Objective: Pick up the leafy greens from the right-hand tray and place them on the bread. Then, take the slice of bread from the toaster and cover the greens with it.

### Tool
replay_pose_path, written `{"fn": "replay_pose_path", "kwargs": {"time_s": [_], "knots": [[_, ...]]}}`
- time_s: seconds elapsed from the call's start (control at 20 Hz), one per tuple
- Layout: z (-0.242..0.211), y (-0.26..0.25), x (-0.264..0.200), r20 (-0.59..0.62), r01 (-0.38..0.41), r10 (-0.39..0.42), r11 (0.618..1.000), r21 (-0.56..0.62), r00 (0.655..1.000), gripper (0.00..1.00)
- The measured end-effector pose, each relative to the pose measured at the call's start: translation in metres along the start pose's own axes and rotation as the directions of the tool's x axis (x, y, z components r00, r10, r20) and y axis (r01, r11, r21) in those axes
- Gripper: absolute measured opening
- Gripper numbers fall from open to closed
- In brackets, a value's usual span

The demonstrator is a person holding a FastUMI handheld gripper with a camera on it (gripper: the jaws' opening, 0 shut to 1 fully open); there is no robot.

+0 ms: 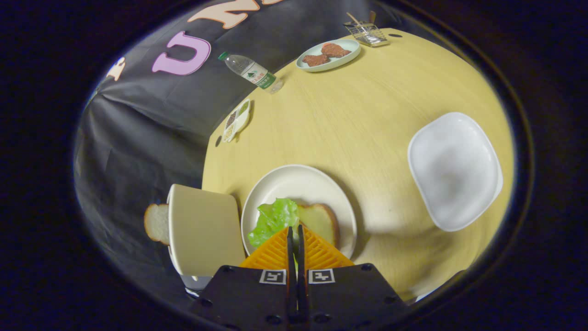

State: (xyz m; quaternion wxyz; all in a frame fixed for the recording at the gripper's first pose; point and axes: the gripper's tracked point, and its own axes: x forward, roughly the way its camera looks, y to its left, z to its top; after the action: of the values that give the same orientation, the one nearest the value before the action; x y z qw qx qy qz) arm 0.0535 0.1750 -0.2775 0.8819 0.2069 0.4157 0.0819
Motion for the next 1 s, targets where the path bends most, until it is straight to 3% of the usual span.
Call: {"fn": "replay_pose_path", "kwargs": {"time_s": [0.3,0.5,0.8,1.0], "knots": [[-0.001,-0.002,0.003,0.005,0.035,-0.034,0.999,-0.042,0.999,0.10],[0.001,0.004,-0.017,0.021,0.043,-0.042,0.996,-0.076,0.999,0.33],[0.016,0.023,-0.050,0.134,0.135,-0.111,0.974,-0.183,0.985,1.00],[0.025,0.078,-0.070,0.188,0.079,-0.032,0.965,-0.248,0.982,1.00]]}}
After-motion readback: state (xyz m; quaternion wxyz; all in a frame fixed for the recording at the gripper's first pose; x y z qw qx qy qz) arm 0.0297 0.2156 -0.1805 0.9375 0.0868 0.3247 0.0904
